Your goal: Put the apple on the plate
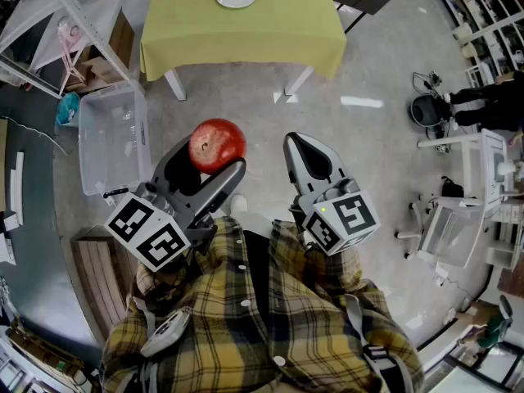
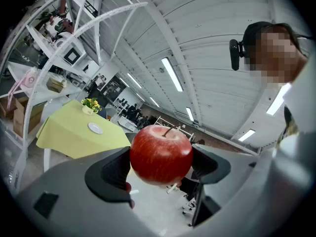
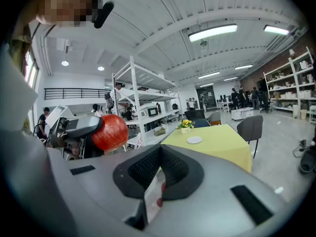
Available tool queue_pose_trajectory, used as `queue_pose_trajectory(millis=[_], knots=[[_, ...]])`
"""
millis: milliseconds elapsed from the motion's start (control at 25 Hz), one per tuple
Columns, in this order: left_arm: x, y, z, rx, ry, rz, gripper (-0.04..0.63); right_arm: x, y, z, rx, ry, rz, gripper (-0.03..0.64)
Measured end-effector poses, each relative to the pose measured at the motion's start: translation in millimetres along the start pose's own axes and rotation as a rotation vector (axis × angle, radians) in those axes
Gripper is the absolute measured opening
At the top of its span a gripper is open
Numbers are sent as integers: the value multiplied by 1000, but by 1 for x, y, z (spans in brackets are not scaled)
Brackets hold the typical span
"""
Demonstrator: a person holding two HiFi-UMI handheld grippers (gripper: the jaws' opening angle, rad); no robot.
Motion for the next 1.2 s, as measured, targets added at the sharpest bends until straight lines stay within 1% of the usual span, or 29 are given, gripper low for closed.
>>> queue_pose_trajectory(millis=[240,640,960,1200], knots=[[4,13,9,-5,9,-21,394,-16,10,8,7,8,2,-3],[4,33,27,-9,25,-66,394,-32,19,21,15,4,-23,-3],[3,20,24,-23,26,-69,394,-20,19,23,22,-9,-25,-3],[7,-4,1,-13,33,-58,394,7,21,5,9,-6,-8,-3]])
Point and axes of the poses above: the fingertips, and each gripper's own axes: x forward along the fingers, y to its right, z out of its underside, the point moved 6 cm from there along -x, backward along the fingers, and after that the axes turned 14 degrees about -y, right-handed, at the moved point
